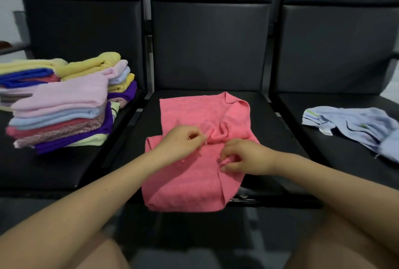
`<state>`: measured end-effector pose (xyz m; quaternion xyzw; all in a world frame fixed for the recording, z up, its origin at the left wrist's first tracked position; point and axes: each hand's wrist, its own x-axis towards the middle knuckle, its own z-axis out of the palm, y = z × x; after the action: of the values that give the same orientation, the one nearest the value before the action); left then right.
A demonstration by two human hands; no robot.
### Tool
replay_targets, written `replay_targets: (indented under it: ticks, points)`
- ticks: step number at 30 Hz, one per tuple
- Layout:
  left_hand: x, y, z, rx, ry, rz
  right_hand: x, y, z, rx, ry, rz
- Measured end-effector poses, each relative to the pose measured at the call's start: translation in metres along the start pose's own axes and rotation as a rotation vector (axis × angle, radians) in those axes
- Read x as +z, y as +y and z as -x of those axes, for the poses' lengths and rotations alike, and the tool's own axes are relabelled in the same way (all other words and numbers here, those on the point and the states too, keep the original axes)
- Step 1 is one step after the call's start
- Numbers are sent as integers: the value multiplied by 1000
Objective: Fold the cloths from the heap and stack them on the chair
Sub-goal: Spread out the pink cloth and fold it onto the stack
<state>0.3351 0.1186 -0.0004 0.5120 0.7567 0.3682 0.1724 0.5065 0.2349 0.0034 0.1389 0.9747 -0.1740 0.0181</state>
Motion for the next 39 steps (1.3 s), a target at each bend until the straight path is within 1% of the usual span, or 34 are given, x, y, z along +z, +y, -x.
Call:
replay_targets:
  ticks: [2, 5, 8, 10, 11, 13, 15, 17, 19, 22, 25, 28, 31, 33, 34, 35, 37, 39]
  points:
    - [2, 5, 8, -14, -35, 46, -2, 1, 0, 55, 59, -188]
    - [12, 19, 16, -21, -41, 164, -13, -1, -2, 167, 303, -658]
    - [23, 26, 17, 22, 37, 128, -28, 1, -15, 274, 529, -1095]
    - [23, 26, 13, -4, 90, 143, -38, 7, -23, 303, 610, -1251]
    - [23, 24, 9, -26, 84, 160, -41, 9, -26, 305, 623, -1286]
    - [19, 23, 3, -84, 25, 202, -40, 16, -31, 318, 621, -1301]
    - [13, 17, -8, -129, -39, 153, -37, 27, -37, 349, 641, -1215]
    - [3, 12, -19, -115, -96, -9, -34, 39, -42, 393, 697, -1018]
    - [-10, 7, -30, -83, -116, -88, -35, 52, -45, 449, 756, -777]
    - [-30, 1, -44, -63, -50, -87, -34, 66, -46, 485, 784, -514]
    - [-40, -16, -59, -91, -4, -41, -30, 76, -50, 498, 730, -390]
    - [-46, -37, -70, -139, -15, -20, -29, 80, -53, 504, 714, -409]
    - [-50, -51, -75, -176, 9, 87, -33, 81, -53, 566, 752, -634]
    - [-49, -53, -75, -178, 17, 180, -34, 83, -52, 627, 724, -807]
    - [-47, -54, -78, -189, 22, 210, -34, 83, -51, 648, 694, -849]
    - [-45, -55, -79, -207, 32, 226, -33, 83, -51, 661, 652, -855]
    - [-43, -55, -82, -259, 54, 263, -32, 80, -49, 660, 571, -793]
    - [-43, -54, -85, -308, 90, 403, -32, 79, -47, 618, 492, -733]
